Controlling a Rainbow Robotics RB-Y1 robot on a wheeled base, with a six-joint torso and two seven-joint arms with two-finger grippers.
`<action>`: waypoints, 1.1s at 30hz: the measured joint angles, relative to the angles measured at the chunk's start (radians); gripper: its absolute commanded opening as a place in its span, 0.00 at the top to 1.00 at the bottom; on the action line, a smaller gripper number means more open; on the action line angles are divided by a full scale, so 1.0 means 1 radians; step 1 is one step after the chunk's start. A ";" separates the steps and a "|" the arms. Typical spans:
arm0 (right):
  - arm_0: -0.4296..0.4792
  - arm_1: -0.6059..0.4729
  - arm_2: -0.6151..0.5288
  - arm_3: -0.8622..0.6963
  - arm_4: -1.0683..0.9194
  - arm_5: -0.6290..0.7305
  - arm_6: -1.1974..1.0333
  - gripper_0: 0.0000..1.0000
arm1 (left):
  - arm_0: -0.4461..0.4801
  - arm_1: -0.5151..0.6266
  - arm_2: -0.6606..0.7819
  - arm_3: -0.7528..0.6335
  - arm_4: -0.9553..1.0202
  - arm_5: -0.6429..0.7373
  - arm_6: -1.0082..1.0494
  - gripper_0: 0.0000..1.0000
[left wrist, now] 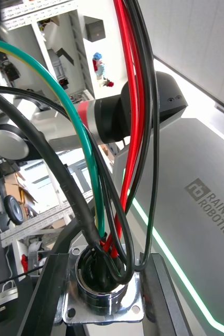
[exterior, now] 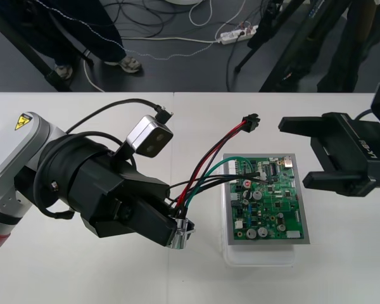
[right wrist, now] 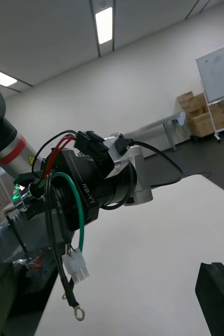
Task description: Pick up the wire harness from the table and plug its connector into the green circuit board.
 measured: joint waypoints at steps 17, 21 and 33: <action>-0.165 -0.013 0.139 0.181 -0.085 0.000 -0.012 0.00 | 0.000 -0.036 -0.049 -0.010 0.011 0.000 0.000 1.00; -0.182 -0.013 0.178 0.188 -0.150 0.000 -0.012 0.00 | 0.000 -0.042 -0.053 -0.011 0.013 0.000 0.000 1.00; -0.194 -0.013 0.273 0.189 -0.256 0.000 -0.013 0.00 | 0.000 -0.045 -0.054 -0.013 0.031 0.000 0.000 1.00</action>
